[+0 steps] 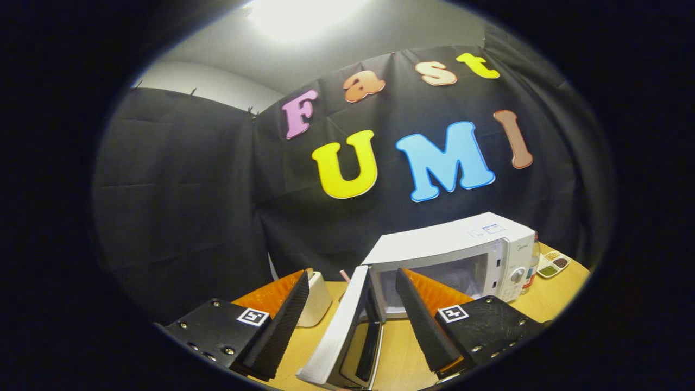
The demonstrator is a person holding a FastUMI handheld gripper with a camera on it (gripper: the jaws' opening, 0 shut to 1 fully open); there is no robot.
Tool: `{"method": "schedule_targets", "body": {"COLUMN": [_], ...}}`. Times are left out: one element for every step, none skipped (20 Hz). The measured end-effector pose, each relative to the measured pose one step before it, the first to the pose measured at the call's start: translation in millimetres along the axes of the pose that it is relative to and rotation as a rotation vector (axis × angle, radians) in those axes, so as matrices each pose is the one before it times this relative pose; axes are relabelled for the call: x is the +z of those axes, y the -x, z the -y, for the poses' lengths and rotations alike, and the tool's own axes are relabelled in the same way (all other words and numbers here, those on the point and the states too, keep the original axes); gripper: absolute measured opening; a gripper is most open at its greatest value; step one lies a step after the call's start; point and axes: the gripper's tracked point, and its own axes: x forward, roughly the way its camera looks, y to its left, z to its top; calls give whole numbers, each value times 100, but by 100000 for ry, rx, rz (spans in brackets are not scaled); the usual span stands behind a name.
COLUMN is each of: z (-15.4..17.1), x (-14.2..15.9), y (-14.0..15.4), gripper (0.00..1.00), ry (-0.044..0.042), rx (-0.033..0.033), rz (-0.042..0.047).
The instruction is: Open the microwave, put the food inside, and close the microwave door.
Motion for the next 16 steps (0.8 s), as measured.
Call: {"method": "schedule_targets", "body": {"z": [-1559, -1585, -1407, -1426, -1431, -1343, -1092, -1050, -1264, -1006, -991, -832, -829, -436, -532, -193], "x": [-354, -453, -430, -580, -833, -672, -781, -841, -1007, -957, -1005, -911, -974, -892, -956, -851], "y": [179, 115, 104, 0, -121, -93, -185, -25, -160, -12, 57, -26, -188, -163, -252, -117], "gripper": [97, 97, 97, 97, 97, 97, 97, 97, 97, 97, 97, 94, 92, 90, 83, 75], "ry": [1115, 923, 897, 899, 685, 963, 1266, 937, 472, 194, 69, -58, 17, 141, 111, 208], "rx": [3213, 3572, 3216, 3324, 3412, 3099, 2653, 2519, 2798, 2428, 2446, 1956, 2008, 977, 1483, 303], "rz": [-887, -936, -1024, -1551, -1674, -1457, -1766, -1916, -2032, -2259, -2131, -2117, -2023, -1750, -2473, -2648]}}
